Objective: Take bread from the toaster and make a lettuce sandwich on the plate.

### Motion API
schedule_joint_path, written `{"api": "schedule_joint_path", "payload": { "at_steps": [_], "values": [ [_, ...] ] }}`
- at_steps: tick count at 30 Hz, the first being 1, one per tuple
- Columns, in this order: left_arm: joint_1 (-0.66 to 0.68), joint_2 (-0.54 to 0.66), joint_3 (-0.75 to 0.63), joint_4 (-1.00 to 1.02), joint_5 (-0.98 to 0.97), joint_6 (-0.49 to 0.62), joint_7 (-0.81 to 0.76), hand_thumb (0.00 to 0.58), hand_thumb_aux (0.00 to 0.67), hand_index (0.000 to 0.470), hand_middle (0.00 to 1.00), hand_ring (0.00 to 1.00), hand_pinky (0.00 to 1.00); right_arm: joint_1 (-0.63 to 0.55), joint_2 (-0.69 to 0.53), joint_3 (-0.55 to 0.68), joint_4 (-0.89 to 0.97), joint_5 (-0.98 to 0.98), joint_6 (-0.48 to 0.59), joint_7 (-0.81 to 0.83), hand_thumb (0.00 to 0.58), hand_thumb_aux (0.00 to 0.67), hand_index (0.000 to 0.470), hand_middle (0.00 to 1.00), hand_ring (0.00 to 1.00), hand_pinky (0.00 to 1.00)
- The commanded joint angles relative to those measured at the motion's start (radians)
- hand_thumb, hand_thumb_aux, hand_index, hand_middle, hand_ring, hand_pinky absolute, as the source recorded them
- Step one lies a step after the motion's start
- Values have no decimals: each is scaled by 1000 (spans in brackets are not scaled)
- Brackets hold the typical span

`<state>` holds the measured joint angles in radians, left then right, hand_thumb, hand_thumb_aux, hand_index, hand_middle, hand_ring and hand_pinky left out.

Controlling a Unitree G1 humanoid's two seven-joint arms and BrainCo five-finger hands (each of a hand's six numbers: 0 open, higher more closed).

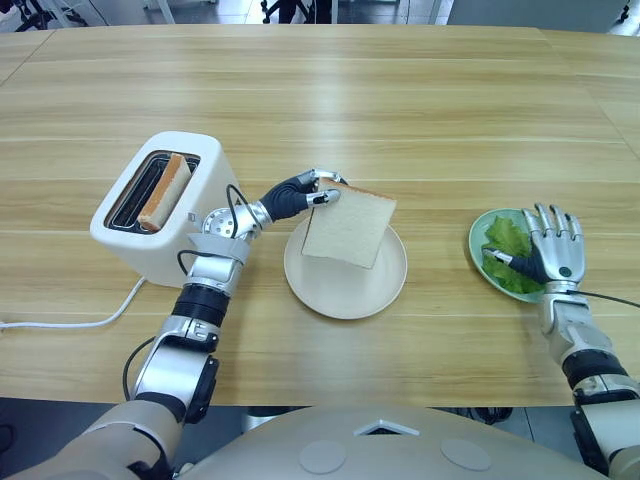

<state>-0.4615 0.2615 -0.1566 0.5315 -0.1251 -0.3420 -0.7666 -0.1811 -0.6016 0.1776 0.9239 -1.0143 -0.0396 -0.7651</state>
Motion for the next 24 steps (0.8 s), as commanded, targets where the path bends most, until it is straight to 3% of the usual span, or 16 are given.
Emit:
{"api": "schedule_joint_path", "payload": {
  "at_steps": [1, 4, 5, 6, 7, 8, 9, 10, 12, 14, 15, 16, 17, 18, 21, 24],
  "values": [
    [-5, 3, -13, 64, 31, -24, -21, 580, 670, 460, 1000, 1000, 1000, -8, 15, 47, 74, 42, 9, 0, 0, 0, 0, 0, 0, 0],
    [-3, 4, -26, 103, 62, -42, -20, 580, 670, 460, 1000, 1000, 1000, -6, 21, 78, 93, 62, 4, -2, 0, 0, 0, 0, 0, 0],
    [-5, 4, -30, 118, 74, -47, -15, 580, 670, 460, 1000, 1000, 1000, -6, 20, 86, 93, 71, -1, 1, 49, 29, 20, 0, 0, 0],
    [-9, 5, -33, 133, 86, -51, -9, 580, 670, 460, 1000, 1000, 1000, -7, 22, 94, 95, 78, -3, 0, 244, 160, 110, 0, 0, 0],
    [-11, 7, -34, 145, 94, -52, -5, 580, 670, 460, 1000, 1000, 1000, -10, 24, 101, 102, 86, -5, 1, 244, 160, 110, 0, 0, 0],
    [-18, 10, -35, 161, 109, -54, 8, 580, 670, 460, 1000, 1000, 1000, -13, 25, 109, 109, 94, -10, 1, 460, 365, 251, 0, 0, 0],
    [-26, 14, -38, 179, 130, -59, 27, 578, 633, 435, 1000, 1000, 1000, -17, 28, 116, 121, 101, -15, -2, 501, 423, 290, 0, 0, 0],
    [-33, 17, -41, 196, 151, -67, 45, 578, 633, 435, 1000, 1000, 1000, -21, 29, 122, 129, 107, -19, -4, 501, 423, 290, 0, 0, 0],
    [-43, 21, -45, 218, 182, -85, 72, 505, 428, 294, 1000, 1000, 1000, -25, 27, 132, 139, 121, -27, -10, 579, 638, 438, 0, 0, 0],
    [-51, 27, -52, 231, 218, -109, 99, 438, 339, 233, 1000, 1000, 1000, -27, 19, 140, 136, 133, -34, -19, 580, 670, 460, 0, 0, 0],
    [-54, 29, -54, 235, 231, -119, 112, 172, 108, 74, 1000, 1000, 1000, -28, 15, 142, 131, 137, -37, -26, 580, 670, 460, 0, 0, 0],
    [-57, 30, -54, 239, 240, -127, 122, 83, 50, 34, 1000, 1000, 1000, -28, 11, 144, 125, 141, -39, -34, 580, 670, 460, 0, 0, 0],
    [-59, 29, -53, 241, 244, -133, 130, 83, 50, 34, 1000, 1000, 1000, -29, 8, 145, 119, 144, -42, -44, 580, 670, 460, 0, 0, 0],
    [-61, 29, -53, 244, 250, -141, 137, 0, 0, 0, 957, 957, 957, -30, 7, 146, 116, 148, -44, -54, 580, 670, 460, 0, 0, 0],
    [-67, 23, -49, 257, 254, -166, 148, 0, 0, 0, 863, 863, 863, -36, 1, 156, 101, 155, -49, -86, 580, 670, 460, 0, 0, 0],
    [-73, 18, -57, 276, 270, -181, 166, 0, 0, 0, 843, 843, 843, -38, -17, 153, 54, 158, -51, -118, 580, 670, 460, 0, 0, 0]
  ]
}}
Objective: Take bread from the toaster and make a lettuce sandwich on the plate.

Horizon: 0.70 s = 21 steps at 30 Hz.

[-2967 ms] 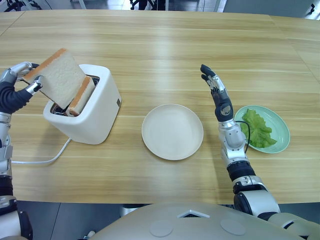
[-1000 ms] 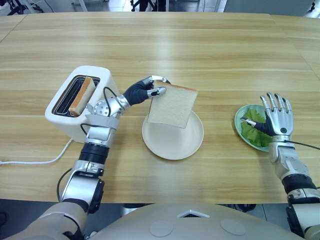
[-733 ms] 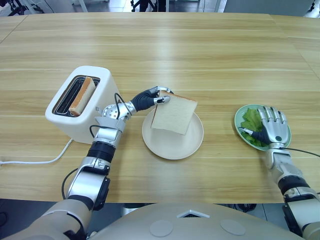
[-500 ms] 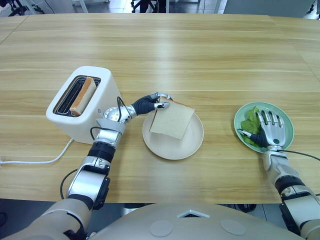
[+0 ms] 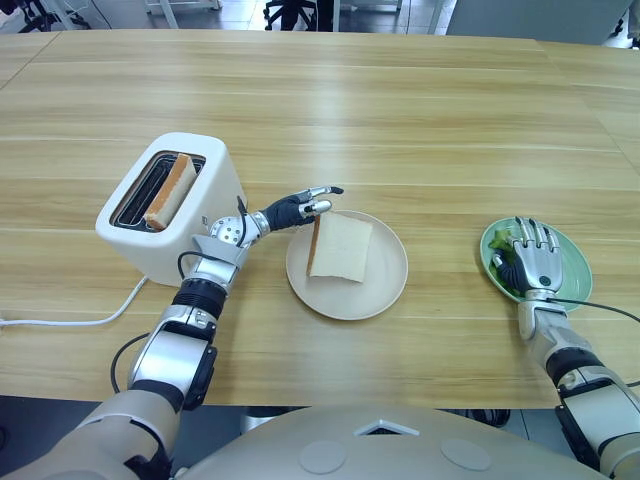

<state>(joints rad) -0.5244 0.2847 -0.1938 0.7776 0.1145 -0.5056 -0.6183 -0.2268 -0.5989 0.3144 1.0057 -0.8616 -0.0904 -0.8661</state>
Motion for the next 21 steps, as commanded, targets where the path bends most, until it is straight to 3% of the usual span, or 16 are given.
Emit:
{"api": "schedule_joint_path", "payload": {
  "at_steps": [1, 17, 21],
  "values": [
    [-11, -6, -20, 32, 34, -22, 21, 0, 0, 0, 831, 831, 831, 10, -26, 13, -45, 7, -2, -26, 580, 670, 460, 0, 0, 0],
    [0, -11, -17, 13, 21, -46, 29, 0, 0, 0, 608, 608, 608, 97, -42, -23, -350, 3, 11, -130, 580, 670, 460, 0, 0, 0],
    [11, -2, -5, -20, 7, -52, 30, 0, 0, 0, 592, 592, 592, 123, -40, -21, -472, -20, 8, -132, 580, 670, 460, 0, 0, 0]
  ]
}}
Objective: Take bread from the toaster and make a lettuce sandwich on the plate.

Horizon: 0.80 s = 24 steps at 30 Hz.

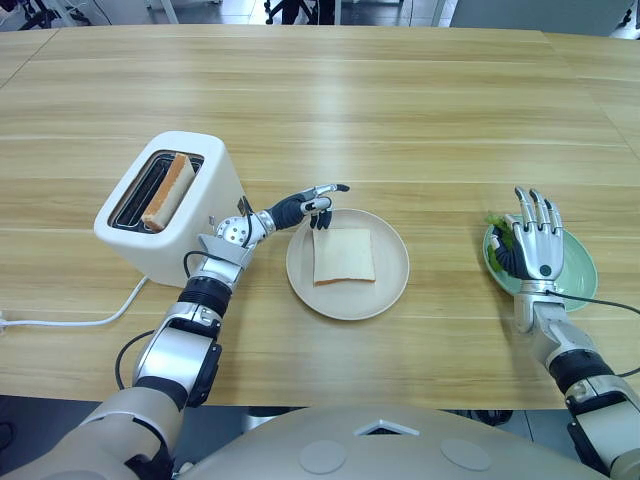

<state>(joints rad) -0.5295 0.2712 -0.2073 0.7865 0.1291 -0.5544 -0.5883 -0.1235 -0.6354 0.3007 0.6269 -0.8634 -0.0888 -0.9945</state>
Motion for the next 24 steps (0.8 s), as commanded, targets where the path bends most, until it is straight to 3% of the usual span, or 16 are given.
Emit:
{"api": "schedule_joint_path", "payload": {
  "at_steps": [1, 4, 6, 15, 20, 24],
  "values": [
    [22, 14, 13, -46, -12, -4, 2, 0, 0, 0, 592, 592, 592, 26, -3, -7, -121, -23, 4, -2, 580, 670, 460, 0, 0, 0],
    [55, 26, 31, -148, -41, 1, 1, 0, 0, 0, 576, 576, 576, 34, 7, 11, -197, -55, -9, -5, 580, 670, 460, 0, 0, 0],
    [81, 29, 47, -236, -72, 23, -3, 0, 0, 0, 498, 498, 498, 35, 21, 26, -239, -75, -21, -2, 580, 670, 460, 0, 0, 0],
    [262, 100, 124, -672, -122, 95, 47, 0, 0, 0, 486, 486, 486, 7, 117, 129, -363, -164, -80, 53, 580, 670, 460, 0, 0, 0],
    [345, 201, 305, -887, -284, 135, 58, 0, 0, 0, 482, 482, 482, -44, 177, 209, -338, -191, -153, 89, 580, 670, 460, 0, 0, 0],
    [393, 276, 447, -932, -382, 88, 39, 0, 0, 0, 486, 486, 486, -90, 226, 273, -271, -207, -208, 109, 580, 670, 460, 0, 0, 0]
  ]
}}
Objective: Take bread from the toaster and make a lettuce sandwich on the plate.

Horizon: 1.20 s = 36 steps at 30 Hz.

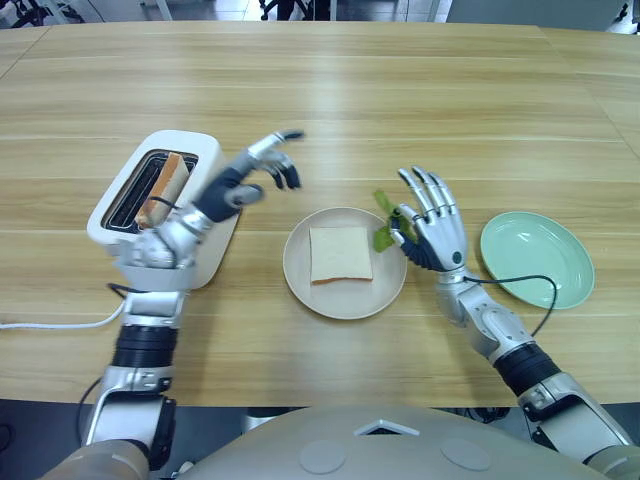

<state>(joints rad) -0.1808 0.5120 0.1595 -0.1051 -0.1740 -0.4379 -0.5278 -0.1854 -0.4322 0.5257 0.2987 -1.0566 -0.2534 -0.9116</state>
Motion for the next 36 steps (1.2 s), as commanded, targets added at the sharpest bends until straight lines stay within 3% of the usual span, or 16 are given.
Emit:
{"api": "schedule_joint_path", "payload": {
  "at_steps": [1, 6, 10, 16, 22, 23, 26, 27, 36],
  "values": [
    [52, 51, 111, -46, -104, -52, -35, 0, 0, 0, 475, 475, 475, -39, 34, 61, 80, -13, -56, 30, 580, 670, 460, 0, 0, 0],
    [79, 144, 265, -49, -188, -110, -66, 0, 0, 0, 400, 400, 400, -115, 98, 127, 235, -23, -107, 27, 580, 670, 460, 0, 0, 0],
    [60, 197, 342, 51, -70, -132, -6, 0, 0, 0, 384, 384, 384, -183, 159, 179, 376, -39, -127, 2, 580, 670, 460, 0, 0, 0],
    [51, 234, 347, 159, 53, -137, 53, 0, 0, 0, 384, 384, 384, -254, 227, 222, 538, -39, -144, -36, 580, 670, 460, 0, 0, 0],
    [54, 275, 302, 271, 316, -155, 181, 0, 0, 0, 384, 384, 384, -297, 263, 248, 651, -33, -159, -65, 580, 670, 460, 0, 0, 0],
    [53, 278, 299, 273, 320, -159, 192, 0, 0, 0, 380, 380, 380, -301, 267, 253, 663, -33, -163, -68, 472, 381, 262, 0, 0, 0],
    [49, 293, 281, 280, 342, -164, 207, 0, 0, 0, 376, 376, 376, -302, 268, 260, 677, -28, -167, -83, 447, 349, 240, 0, 0, 0],
    [50, 298, 273, 286, 359, -161, 215, 0, 0, 0, 349, 349, 349, -301, 267, 258, 678, -24, -167, -90, 0, 0, 0, 0, 0, 0],
    [92, 379, 171, 376, 590, -111, 311, 0, 0, 0, 329, 329, 329, -281, 239, 235, 610, 14, -195, -140, 0, 0, 0, 0, 0, 0]
  ]
}}
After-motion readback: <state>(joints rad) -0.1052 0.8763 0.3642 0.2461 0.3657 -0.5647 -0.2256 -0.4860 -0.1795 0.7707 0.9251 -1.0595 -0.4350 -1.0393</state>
